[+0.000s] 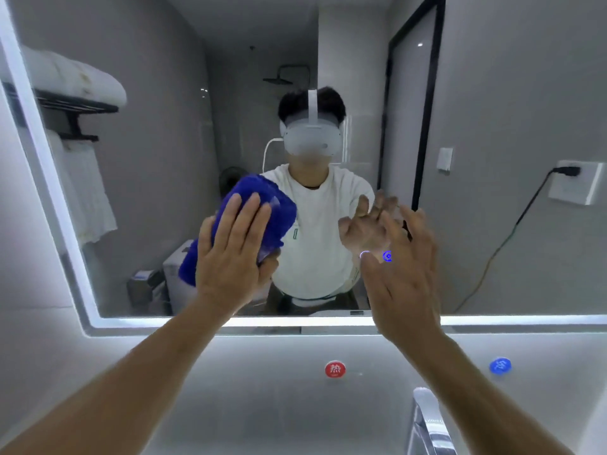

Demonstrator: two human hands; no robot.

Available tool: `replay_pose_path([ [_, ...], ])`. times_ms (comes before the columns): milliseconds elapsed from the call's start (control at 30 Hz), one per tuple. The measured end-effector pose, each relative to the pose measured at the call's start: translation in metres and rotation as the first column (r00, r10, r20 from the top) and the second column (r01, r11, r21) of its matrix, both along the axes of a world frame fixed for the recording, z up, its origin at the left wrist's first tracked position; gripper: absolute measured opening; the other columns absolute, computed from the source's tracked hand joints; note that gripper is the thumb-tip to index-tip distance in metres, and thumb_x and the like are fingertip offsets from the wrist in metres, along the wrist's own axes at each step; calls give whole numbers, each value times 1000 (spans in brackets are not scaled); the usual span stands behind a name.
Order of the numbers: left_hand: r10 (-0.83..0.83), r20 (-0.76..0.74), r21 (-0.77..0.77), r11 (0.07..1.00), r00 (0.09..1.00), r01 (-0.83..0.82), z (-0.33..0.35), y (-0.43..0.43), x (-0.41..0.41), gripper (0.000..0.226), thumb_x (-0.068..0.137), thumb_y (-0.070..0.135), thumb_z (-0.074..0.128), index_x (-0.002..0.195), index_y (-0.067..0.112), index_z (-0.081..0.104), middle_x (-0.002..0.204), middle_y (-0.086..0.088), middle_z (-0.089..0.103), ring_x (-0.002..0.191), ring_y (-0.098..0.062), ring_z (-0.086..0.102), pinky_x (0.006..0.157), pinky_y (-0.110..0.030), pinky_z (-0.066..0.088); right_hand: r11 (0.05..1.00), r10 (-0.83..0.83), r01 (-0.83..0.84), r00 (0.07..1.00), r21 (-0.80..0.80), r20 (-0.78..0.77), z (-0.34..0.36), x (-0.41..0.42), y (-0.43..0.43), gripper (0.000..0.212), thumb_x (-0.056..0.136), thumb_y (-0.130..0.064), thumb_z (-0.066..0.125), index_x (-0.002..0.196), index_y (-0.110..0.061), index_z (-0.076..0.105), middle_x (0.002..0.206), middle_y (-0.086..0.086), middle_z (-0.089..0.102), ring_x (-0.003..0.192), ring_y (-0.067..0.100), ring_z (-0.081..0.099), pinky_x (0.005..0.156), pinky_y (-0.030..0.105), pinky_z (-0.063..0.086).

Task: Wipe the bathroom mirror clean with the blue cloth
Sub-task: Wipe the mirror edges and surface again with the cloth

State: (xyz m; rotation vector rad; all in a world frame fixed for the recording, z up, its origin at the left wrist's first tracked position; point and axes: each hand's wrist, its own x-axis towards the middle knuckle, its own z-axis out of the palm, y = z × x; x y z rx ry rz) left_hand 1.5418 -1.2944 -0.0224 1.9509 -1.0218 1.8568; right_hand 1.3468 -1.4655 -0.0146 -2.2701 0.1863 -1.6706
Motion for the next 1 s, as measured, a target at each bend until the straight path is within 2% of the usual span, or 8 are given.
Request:
replay_pose_path([
  [167, -11, -171, -274, 961, 985, -36, 116, -47, -22, 75, 90, 41, 46, 155, 20, 16, 162, -3, 17, 150, -24, 12, 114, -50, 23, 997, -4, 9, 998, -83, 60, 44, 4, 1, 55, 95, -36, 40, 146, -16, 40, 155, -2, 21, 147, 22, 17, 115, 56, 24],
  [267, 13, -203, -310, 948, 979, -77, 123, -60, -30, 77, 88, 37, 44, 156, 18, 13, 163, -3, 14, 150, -25, 13, 114, -51, 22, 997, -9, 18, 992, -77, 125, 60, 0, -5, 54, 95, -37, 38, 145, -17, 40, 155, 0, 23, 146, 24, 19, 113, 57, 25],
  [400, 38, -113, -220, 974, 993, -62, 61, -69, -29, 77, 93, 40, 47, 157, 15, 12, 164, -4, 11, 151, -23, 7, 116, -48, 16, 998, -12, 22, 989, -61, 149, 57, -8, -9, 54, 94, -38, 38, 144, -16, 41, 156, 2, 23, 146, 24, 19, 112, 59, 25],
  [500, 43, 26, 47, 998, 999, -44, 8, -71, -27, 83, 91, 40, 55, 157, 16, 11, 164, -4, 7, 151, -26, 6, 115, -51, 19, 1000, 12, -10, 994, -17, 109, 46, -14, -9, 57, 93, -38, 39, 145, -15, 41, 158, -1, 22, 148, 16, 13, 115, 56, 24],
  [600, 31, 225, 384, 916, 974, -117, -1, -55, -14, 78, 92, 41, 50, 156, 17, 13, 165, -4, 7, 151, -29, 4, 112, -51, 24, 999, 3, 2, 994, -48, 110, 38, -24, -16, 57, 92, -38, 40, 143, -11, 44, 157, -9, 18, 147, 6, 7, 117, 48, 22],
  [700, -27, 345, 535, 827, 938, -172, 44, -38, -5, 73, 94, 42, 42, 157, 18, 12, 165, -3, 4, 151, -27, 3, 114, -50, 18, 998, 7, 0, 993, -57, 121, 38, -31, -24, 57, 92, -37, 40, 142, -11, 44, 155, -13, 19, 147, 7, 9, 115, 49, 22],
  [833, -19, 348, 515, 839, 937, -174, 127, -37, -7, 75, 93, 47, 44, 157, 21, 13, 164, 0, 9, 152, -24, 5, 118, -49, 17, 998, 38, -33, 991, -44, 126, 57, -27, -24, 59, 92, -41, 38, 144, -13, 43, 156, -8, 18, 147, 15, 13, 113, 57, 26],
  [1000, 84, 180, 272, 953, 980, -132, 227, -48, -25, 65, 96, 50, 29, 154, 22, 20, 162, 0, 21, 149, -23, 18, 113, -50, 27, 996, -22, 32, 993, -89, 114, 107, -8, -24, 57, 94, -40, 39, 147, -18, 38, 155, -2, 20, 147, 17, 12, 116, 52, 22],
])
